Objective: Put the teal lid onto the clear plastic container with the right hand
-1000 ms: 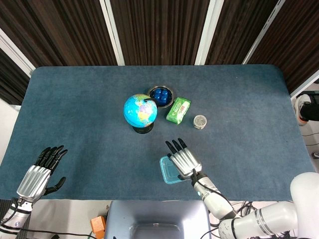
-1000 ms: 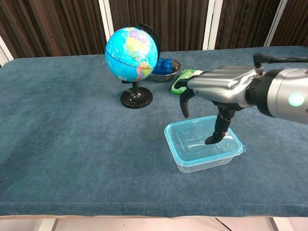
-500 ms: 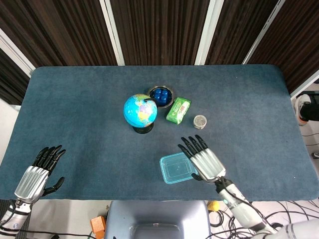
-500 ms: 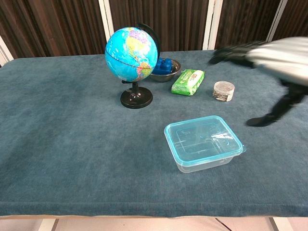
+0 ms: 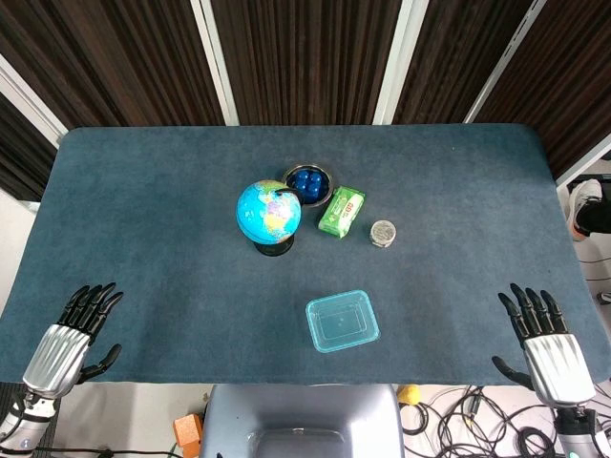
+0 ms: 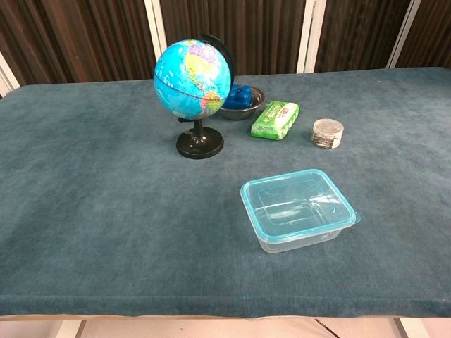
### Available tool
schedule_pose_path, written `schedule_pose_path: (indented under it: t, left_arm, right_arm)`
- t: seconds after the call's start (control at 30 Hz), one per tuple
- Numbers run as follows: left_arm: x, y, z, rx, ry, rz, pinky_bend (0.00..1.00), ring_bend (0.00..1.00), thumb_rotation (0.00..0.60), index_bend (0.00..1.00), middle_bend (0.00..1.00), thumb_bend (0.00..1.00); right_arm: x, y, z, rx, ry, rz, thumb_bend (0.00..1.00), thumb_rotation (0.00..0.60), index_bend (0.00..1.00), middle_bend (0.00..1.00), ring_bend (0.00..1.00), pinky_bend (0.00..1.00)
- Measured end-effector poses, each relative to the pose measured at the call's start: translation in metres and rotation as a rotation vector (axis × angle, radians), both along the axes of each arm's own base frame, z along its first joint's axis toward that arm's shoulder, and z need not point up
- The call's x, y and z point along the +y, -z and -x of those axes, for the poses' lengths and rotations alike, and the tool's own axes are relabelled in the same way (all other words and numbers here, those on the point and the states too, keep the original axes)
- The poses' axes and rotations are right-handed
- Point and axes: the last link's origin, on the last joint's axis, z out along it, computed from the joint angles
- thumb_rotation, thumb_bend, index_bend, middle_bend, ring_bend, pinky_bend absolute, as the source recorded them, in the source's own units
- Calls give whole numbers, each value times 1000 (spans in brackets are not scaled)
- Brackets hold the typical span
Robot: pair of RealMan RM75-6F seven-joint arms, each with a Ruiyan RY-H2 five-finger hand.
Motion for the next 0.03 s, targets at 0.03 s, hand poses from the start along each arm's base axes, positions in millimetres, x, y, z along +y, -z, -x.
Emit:
schedule_pose_path:
  t: [0.03]
  left_arm:
    - [0, 0, 0, 2, 0, -1, 47, 4, 600, 0, 12, 350]
  right_arm:
    - [0, 0, 1, 10, 9, -10, 78, 600, 0, 0, 0, 0]
